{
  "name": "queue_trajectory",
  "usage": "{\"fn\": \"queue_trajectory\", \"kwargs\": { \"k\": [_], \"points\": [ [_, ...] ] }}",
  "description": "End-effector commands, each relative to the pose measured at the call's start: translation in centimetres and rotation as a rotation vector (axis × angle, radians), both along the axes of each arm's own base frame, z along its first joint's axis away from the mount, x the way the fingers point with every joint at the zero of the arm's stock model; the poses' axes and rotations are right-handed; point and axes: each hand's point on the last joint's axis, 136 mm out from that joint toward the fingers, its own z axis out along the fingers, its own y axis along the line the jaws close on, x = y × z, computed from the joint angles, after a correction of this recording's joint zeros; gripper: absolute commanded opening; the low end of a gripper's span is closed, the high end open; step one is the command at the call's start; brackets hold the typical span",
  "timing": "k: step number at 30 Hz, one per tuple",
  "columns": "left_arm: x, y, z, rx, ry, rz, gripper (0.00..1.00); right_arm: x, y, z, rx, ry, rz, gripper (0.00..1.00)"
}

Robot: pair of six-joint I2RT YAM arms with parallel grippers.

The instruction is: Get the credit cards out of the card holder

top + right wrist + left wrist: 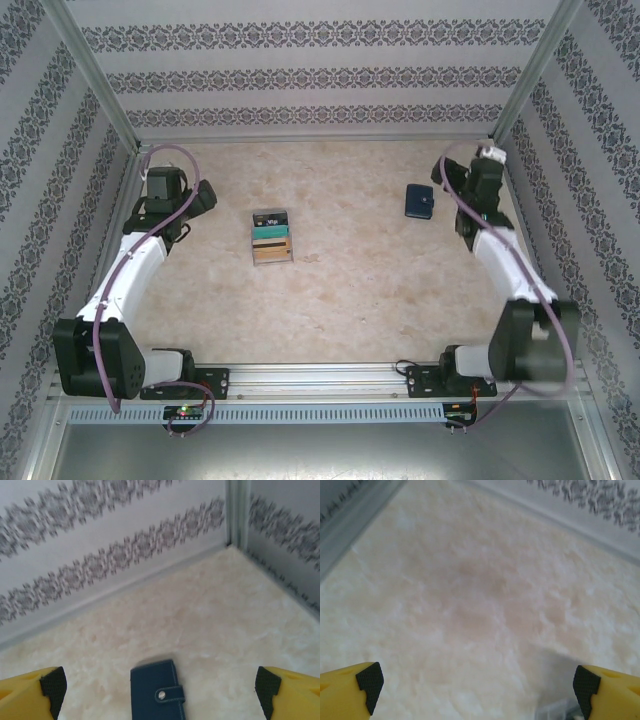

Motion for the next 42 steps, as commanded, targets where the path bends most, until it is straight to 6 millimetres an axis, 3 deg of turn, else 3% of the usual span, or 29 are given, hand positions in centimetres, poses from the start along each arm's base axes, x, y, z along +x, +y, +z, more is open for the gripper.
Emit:
{"fn": "queue_trajectory", "kwargs": {
  "k": [1, 6, 8, 10, 15, 22, 25, 27, 28, 35, 42],
  "points": [
    [-2.2, -2.5, -0.3, -0.120, 0.048, -0.065, 0.99, 0.7, 1.0, -5.0, 0.089, 0.286, 0.039, 0.98],
    [-3.2, -3.3, 0.3, -0.128, 0.057, -0.091, 0.99, 4.3, 1.4, -9.0, 0.153, 0.437, 0.046, 0.97],
    [-3.7, -3.4, 0.5, -0.123, 0.064, -0.096, 0.99, 5.2, 1.9, -10.9, 0.180, 0.494, 0.065, 0.88],
    [-4.1, -3.5, 0.8, -0.124, 0.057, -0.100, 0.99, 5.8, 2.4, -12.2, 0.186, 0.542, 0.081, 0.82],
    [-4.7, -3.8, 1.2, -0.130, 0.036, -0.109, 0.99, 6.9, 3.0, -16.0, 0.169, 0.665, 0.105, 0.82],
    [-4.7, -3.9, 1.3, -0.125, 0.045, -0.118, 0.99, 7.8, 4.6, -18.8, 0.177, 0.754, 0.150, 0.72],
    [-4.7, -4.0, 1.2, -0.127, 0.046, -0.122, 0.99, 7.1, 6.0, -19.5, 0.154, 0.789, 0.182, 0.66],
    [-4.7, -4.0, 1.3, -0.127, 0.045, -0.125, 0.99, 6.4, 7.5, -19.5, 0.149, 0.804, 0.217, 0.49],
    [-4.7, -4.0, 1.2, -0.128, 0.047, -0.127, 0.99, 6.0, 8.0, -19.5, 0.148, 0.809, 0.225, 0.45],
    [-4.7, -4.1, 1.0, -0.129, 0.047, -0.133, 0.99, 1.7, 13.2, -19.9, 0.116, 0.860, 0.313, 0.47],
    [-4.9, -4.8, 0.7, -0.157, 0.051, -0.158, 0.99, -4.7, 19.2, -20.6, 0.135, 0.906, 0.378, 0.42]
  ]
}}
